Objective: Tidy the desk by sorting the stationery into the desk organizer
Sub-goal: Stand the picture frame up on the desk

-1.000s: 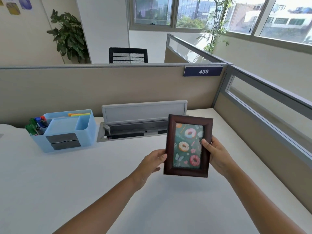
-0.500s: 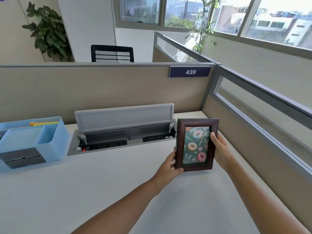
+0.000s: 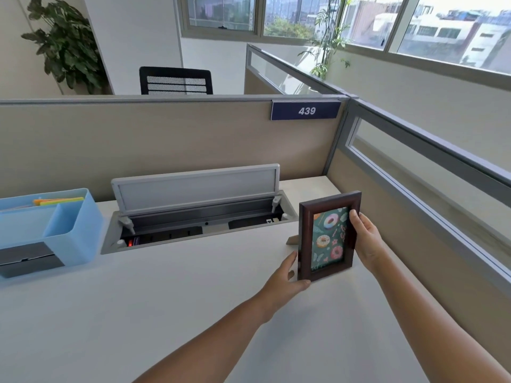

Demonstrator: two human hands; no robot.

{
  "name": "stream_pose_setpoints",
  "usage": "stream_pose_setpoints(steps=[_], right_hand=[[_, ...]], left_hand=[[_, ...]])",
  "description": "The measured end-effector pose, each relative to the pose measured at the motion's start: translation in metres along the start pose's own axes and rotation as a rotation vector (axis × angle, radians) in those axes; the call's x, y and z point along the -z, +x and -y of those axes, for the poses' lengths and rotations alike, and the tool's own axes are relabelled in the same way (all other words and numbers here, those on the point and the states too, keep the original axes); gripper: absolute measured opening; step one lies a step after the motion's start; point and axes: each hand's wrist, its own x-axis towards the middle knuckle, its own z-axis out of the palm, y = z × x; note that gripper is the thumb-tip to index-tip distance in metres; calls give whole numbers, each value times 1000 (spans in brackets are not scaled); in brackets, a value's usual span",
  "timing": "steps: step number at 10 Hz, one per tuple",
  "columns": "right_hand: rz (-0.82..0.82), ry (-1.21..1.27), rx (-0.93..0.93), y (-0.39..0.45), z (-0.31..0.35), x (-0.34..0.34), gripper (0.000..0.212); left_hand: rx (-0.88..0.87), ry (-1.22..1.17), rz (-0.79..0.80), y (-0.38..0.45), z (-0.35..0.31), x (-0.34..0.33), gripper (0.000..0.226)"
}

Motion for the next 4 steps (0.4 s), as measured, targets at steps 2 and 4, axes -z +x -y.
stream_pose_setpoints(steps=[2, 4], right_hand=[[-99, -149, 8, -11, -1, 0, 21], [-353, -306, 23, -48, 1, -3, 54]], left_hand=[[26, 109, -75, -25, 12, 27, 70], [-6, 298, -205, -83, 38, 80, 68]])
